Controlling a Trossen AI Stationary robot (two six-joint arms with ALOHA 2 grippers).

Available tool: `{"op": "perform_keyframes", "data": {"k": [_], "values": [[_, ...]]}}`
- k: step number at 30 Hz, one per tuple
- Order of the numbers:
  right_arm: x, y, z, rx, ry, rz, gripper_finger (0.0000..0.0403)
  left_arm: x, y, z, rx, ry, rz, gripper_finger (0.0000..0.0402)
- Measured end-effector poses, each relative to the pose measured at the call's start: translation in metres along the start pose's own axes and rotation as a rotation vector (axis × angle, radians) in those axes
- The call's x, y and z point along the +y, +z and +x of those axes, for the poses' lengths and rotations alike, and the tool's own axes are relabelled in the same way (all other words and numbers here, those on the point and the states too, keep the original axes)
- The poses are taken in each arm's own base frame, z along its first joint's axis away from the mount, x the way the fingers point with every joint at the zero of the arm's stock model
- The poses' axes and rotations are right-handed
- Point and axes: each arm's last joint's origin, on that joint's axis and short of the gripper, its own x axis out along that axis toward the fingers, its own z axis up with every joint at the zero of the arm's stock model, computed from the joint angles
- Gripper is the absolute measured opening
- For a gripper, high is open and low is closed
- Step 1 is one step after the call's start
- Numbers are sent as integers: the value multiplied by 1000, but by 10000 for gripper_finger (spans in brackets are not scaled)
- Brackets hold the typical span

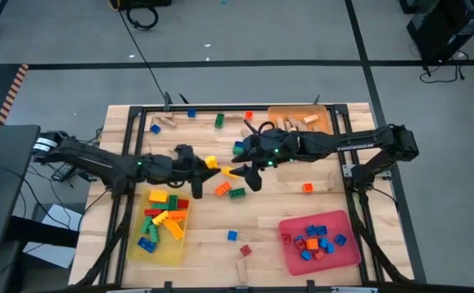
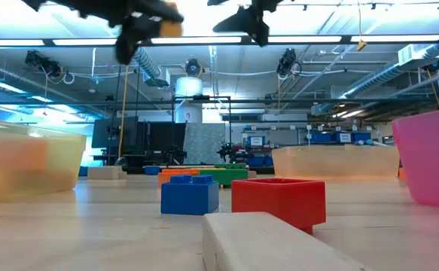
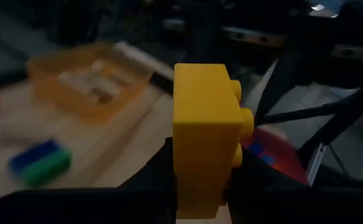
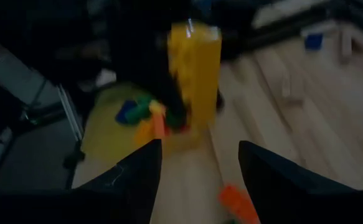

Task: Sort blocks by size
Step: Put the large yellow game piece into the yellow bin

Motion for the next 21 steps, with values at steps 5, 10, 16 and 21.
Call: {"op": "perform_keyframes", "data": {"k": [5,10,16,21], "values": [[-3,-9,-1,90,-36,28,225,9,-8,-29,180,98,-108,94],[-4,-11,-1,111,-44,29,225,14,-31,-63,420,215,-205,94],[-5,-10,-1,97,-76,27,225,-3,-59,-85,644,199,-270,94],[-5,-10,-1,95,-79,27,225,-18,-91,-96,881,188,-211,94]]}}
